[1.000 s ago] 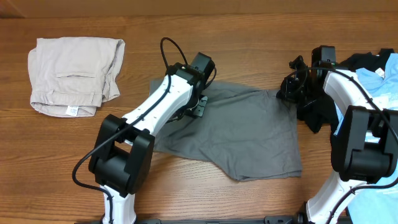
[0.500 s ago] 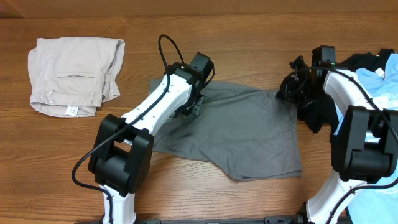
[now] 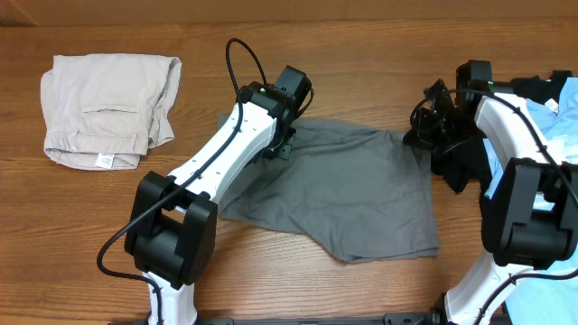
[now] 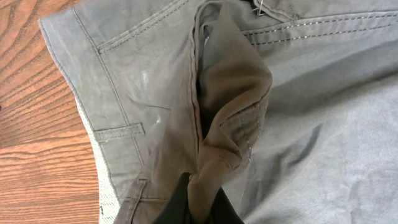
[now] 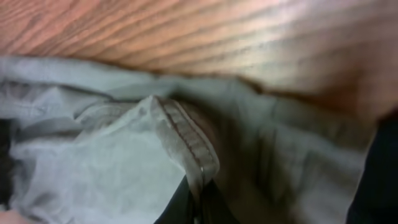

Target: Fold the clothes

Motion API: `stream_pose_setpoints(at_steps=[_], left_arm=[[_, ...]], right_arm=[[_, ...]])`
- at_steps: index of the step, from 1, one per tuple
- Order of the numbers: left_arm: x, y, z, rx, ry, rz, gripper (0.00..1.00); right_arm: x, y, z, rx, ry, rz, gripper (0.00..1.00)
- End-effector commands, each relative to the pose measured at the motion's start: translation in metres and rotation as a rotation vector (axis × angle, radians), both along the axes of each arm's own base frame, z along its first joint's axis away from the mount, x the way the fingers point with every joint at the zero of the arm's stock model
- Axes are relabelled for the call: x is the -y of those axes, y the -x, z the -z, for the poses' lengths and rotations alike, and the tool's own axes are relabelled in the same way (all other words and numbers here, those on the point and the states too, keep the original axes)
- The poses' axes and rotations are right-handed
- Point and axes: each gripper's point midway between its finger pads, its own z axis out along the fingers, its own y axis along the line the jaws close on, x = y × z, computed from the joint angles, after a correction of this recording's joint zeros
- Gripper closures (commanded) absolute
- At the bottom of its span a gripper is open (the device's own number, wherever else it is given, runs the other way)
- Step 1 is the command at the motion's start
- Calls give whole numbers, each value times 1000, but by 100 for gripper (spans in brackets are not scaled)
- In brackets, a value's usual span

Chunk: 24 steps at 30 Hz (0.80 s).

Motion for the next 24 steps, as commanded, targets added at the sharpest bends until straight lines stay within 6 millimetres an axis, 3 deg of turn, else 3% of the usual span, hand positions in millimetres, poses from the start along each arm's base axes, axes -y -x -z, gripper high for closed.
stream_pose_setpoints(at_steps=[1,5,10,13,16,19,21,24], left_arm=[[0,-8,-20,62,23,-35,96],[-1,-8,-20,61,23,-34,94],[-1,-8,-20,61,23,-35,91],[-1,-8,-20,59,23,-34,88],[1,-7,-20,52,35,-32,88],[3,-7,-20,52,44,-31,90],[3,-7,-20,53,44,-31,96],[1,-6,-19,45,38,-33,96]], right_arm=[[-4,3,9,38,17,-8,96],[-8,3,22,69,16,-19,93],[-8,1,24,81,18,-19,60],[-8,-1,23,93,19,-19,55],[-8,-2,23,96,19,-19,60],[-8,-2,23,97,19,-19,96],[-10,-2,22,98,7,-21,96],[-15,1,18,87,-23,-23,96]])
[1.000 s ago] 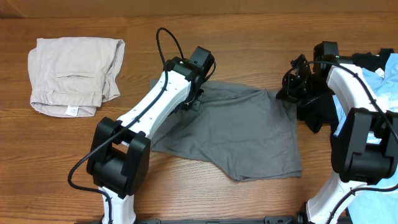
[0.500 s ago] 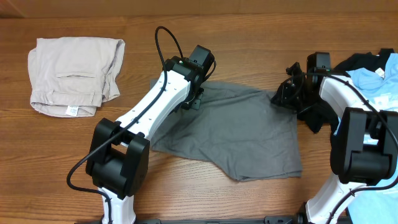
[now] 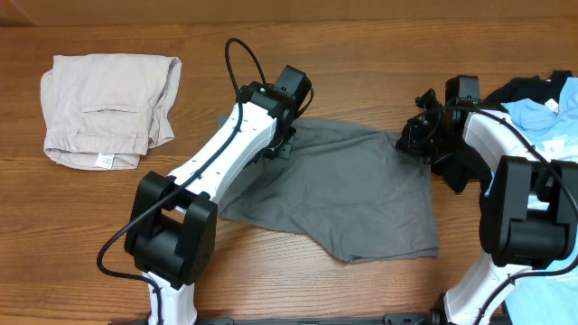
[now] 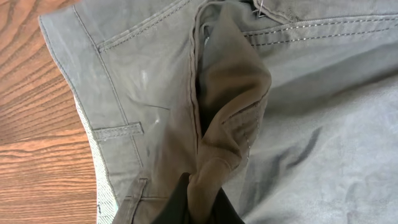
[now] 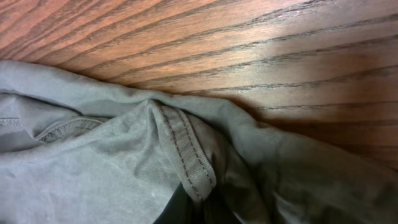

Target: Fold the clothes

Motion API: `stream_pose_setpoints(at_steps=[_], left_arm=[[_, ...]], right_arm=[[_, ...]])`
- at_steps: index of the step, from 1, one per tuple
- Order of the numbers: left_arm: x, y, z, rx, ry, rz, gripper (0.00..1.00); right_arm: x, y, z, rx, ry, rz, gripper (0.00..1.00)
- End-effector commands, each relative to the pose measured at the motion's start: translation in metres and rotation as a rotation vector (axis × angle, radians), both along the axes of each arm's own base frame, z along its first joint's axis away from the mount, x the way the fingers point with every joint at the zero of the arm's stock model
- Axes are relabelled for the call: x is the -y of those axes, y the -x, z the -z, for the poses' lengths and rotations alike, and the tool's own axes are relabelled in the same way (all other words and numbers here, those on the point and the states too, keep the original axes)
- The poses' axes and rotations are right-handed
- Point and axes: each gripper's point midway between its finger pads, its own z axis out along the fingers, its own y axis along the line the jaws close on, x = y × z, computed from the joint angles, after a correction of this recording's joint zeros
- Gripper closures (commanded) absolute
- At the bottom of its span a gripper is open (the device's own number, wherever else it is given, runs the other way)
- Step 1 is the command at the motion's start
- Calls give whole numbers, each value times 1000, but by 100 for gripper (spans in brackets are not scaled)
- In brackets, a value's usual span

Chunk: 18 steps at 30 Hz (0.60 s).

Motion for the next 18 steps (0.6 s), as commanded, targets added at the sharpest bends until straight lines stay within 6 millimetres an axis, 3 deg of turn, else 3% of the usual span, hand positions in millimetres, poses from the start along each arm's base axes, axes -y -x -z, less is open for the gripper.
stream_pose_setpoints(at_steps=[1,8,18], left_arm=[[-3,-4,-19,33,24,-21,96],[-39,5,-15,-42,7,-149,96],[-37,8,14,-89,121,-203,96]], right_arm=[[-7,4,-17,9,-38,2,96],[-11,39,-52,-75,-53,39,96],[-14,83,-53,-287,-63,101,96]])
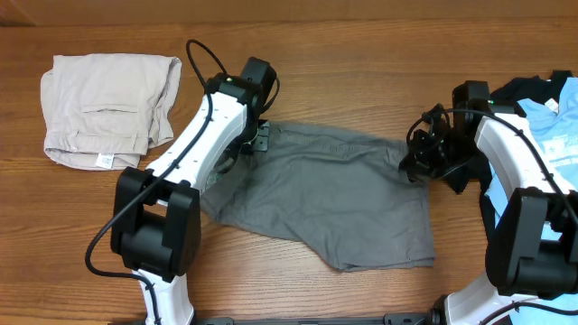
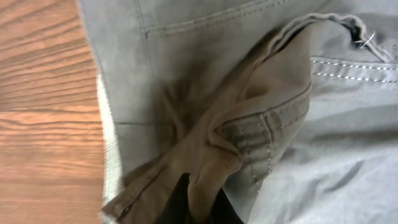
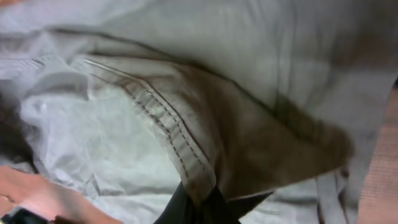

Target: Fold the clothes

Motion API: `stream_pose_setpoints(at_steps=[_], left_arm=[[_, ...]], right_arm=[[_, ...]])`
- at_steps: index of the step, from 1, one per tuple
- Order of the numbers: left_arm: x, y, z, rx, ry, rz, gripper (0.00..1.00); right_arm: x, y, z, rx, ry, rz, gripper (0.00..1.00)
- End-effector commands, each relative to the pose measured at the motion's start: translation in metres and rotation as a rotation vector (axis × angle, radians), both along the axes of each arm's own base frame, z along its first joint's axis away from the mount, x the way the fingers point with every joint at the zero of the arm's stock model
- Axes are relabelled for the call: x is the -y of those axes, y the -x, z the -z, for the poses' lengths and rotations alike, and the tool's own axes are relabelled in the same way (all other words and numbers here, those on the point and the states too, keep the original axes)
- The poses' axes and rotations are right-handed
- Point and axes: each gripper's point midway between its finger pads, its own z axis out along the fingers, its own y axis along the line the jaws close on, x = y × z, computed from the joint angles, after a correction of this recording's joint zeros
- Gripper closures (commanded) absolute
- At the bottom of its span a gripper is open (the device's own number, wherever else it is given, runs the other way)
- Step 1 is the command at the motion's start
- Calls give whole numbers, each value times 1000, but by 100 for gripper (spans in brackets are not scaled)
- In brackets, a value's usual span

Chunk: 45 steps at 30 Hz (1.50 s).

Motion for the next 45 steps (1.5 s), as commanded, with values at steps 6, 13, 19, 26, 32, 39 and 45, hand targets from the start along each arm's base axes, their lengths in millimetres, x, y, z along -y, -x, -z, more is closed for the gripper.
stream_pose_setpoints(at_steps=[6,13,19,26,32,39,45], left_arm=[[-2,30,28,-59,30,-79,96],[-11,57,54,-133,2,-105,96],[-11,59,87,-79,30,-102,96],[-12,46,111,8,43,-105,96],[-22,24,133,84,-5,-120,96],[-27,3,162,138,19,-136,96],[-28,-14,163,187,31,-116,96]], right_arm=[[-4,32,6,-129,-11,31,96],[-7,56,43,-186,-10,86,96],[9,54,64,-170,97,138,96],[15,18,68,-39,109,206,96],[18,-16,64,105,108,216,96],[23,-64,51,321,105,226,96],[25,-85,43,416,103,229,96]])
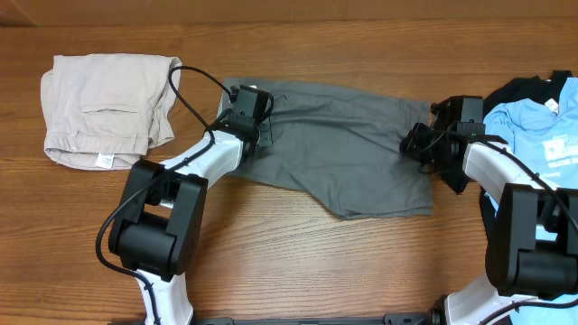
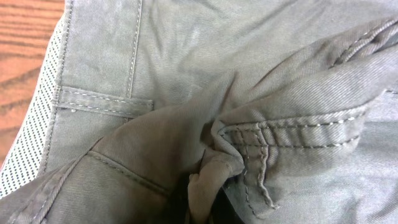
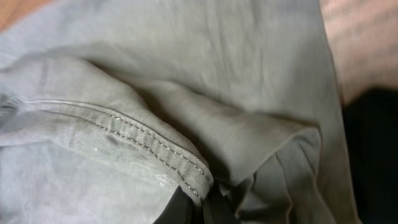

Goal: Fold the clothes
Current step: 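Hold the pants with both grippers and pull them toward the back, then drag the grey pants waistband back with both grippers, stretching it flat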

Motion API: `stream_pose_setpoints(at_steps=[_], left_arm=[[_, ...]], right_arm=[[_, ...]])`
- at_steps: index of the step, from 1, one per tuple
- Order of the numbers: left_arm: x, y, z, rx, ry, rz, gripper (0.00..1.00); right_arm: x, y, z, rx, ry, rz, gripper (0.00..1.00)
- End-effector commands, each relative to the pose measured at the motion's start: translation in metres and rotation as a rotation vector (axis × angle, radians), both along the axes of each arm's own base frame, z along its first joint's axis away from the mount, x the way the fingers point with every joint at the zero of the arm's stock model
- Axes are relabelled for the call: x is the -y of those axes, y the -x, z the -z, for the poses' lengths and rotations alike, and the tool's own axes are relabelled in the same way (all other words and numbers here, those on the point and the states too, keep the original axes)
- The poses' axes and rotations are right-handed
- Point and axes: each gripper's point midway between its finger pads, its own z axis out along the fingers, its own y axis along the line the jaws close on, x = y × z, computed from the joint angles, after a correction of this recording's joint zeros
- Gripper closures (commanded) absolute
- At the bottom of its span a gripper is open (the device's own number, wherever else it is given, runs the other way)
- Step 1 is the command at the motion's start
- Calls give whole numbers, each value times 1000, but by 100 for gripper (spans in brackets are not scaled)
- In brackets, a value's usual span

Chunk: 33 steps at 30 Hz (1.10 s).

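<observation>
Grey shorts (image 1: pixel 343 144) lie spread across the middle of the wooden table, their far edge near the back. My left gripper (image 1: pixel 256 116) is shut on the waistband at the shorts' left end; up close its fingers pinch a bunched seam (image 2: pixel 214 177). My right gripper (image 1: pixel 417 144) is shut on the hem at the right end, where a stitched fold (image 3: pixel 193 180) sits between the fingers. Folded beige shorts (image 1: pixel 108 106) rest at the far left.
A pile of clothes, light blue (image 1: pixel 542 126) over black (image 1: pixel 528 90), lies at the right edge by the right arm. The left arm's cable (image 1: pixel 185 81) loops above the beige shorts. Bare wood (image 1: pixel 298 262) fills the front of the table.
Both grippers, still shut on the grey shorts, have moved toward the table's far side. The shorts now lie farther back and flatter, stretched between the two grippers.
At first both grippers were shut on the grey shorts' upper corners, the cloth lying mid-table. The left end then sat farther left with the cloth pulled wider. Now the whole garment sits nearer the far edge, spread out.
</observation>
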Motion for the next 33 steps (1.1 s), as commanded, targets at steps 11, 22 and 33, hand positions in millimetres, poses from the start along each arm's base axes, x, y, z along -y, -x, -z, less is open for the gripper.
stream_pose_setpoints(at_steps=[11,22,33], left_arm=[[-22,11,14,-198,-110,61,96],[-24,18,-149,-128,-96,72,96],[-49,103,-178,-340,-121,9,96]], right_arm=[[-13,-29,-49,109,-47,-94,96],[-20,32,-159,-86,-74,-100,96],[-16,106,-148,-368,-38,-108,96]])
